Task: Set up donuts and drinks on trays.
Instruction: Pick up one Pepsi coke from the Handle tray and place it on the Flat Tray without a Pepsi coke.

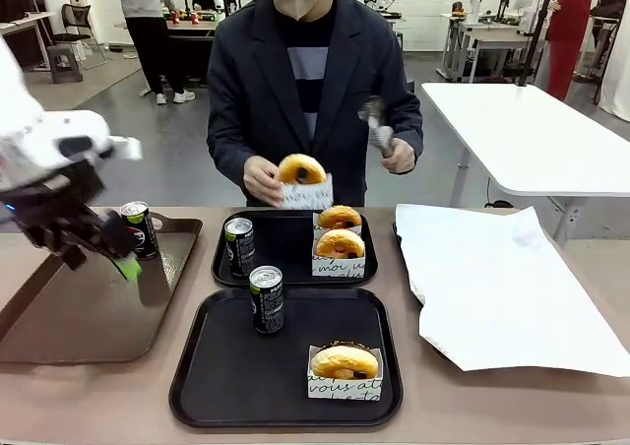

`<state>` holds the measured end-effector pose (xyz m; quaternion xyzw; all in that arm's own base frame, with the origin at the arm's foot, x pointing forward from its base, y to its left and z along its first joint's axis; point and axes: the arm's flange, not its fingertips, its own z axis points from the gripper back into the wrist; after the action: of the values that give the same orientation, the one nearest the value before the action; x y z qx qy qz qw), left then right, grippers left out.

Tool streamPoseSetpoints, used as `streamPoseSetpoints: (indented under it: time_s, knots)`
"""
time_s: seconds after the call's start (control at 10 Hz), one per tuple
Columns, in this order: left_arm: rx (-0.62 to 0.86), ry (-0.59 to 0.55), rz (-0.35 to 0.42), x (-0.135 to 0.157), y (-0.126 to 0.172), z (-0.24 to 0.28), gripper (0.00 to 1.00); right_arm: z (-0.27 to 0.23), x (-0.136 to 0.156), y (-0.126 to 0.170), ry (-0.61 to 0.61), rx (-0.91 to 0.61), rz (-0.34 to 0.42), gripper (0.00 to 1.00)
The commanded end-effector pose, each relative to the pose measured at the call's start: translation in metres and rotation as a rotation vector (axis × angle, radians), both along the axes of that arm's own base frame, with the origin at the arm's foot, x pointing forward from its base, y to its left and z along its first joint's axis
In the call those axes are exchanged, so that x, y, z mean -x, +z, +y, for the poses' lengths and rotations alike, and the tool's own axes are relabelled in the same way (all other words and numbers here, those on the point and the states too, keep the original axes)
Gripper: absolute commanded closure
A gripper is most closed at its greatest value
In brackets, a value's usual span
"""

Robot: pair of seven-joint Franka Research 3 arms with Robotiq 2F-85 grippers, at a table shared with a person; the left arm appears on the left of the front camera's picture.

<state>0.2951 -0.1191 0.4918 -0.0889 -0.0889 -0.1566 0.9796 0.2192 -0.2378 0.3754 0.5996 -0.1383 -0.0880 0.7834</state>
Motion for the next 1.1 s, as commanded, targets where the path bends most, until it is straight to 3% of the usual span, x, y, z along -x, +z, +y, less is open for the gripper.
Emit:
streamPoseSetpoints:
  time_s: [0.0,0.2,0.4,0.6,0.7,1.0]
  knots:
    - [0.187,0.116,0.007,-0.038,-0.007,0.082,0.00,0.000,0.003,0.000,0.014,0.002,-0.006,0.00]
    - [0.310,0.193,0.096,-0.062,-0.046,0.155,0.00,0.000,0.003,0.000,0.014,0.002,-0.006,0.00]
    - [0.727,0.196,0.227,-0.077,-0.067,0.218,0.00,0.000,0.003,0.000,0.014,0.002,-0.006,0.00]
    - [1.111,0.162,0.228,-0.077,-0.086,0.272,0.00,0.000,0.003,0.000,0.014,0.002,-0.006,0.00]
    - [1.203,0.161,0.220,-0.071,-0.099,0.292,0.00,0.000,0.003,0.000,0.014,0.002,-0.006,0.00]
    - [1.268,0.122,0.160,-0.060,-0.117,0.320,0.00,0.000,0.003,0.000,0.014,0.002,-0.006,0.00]
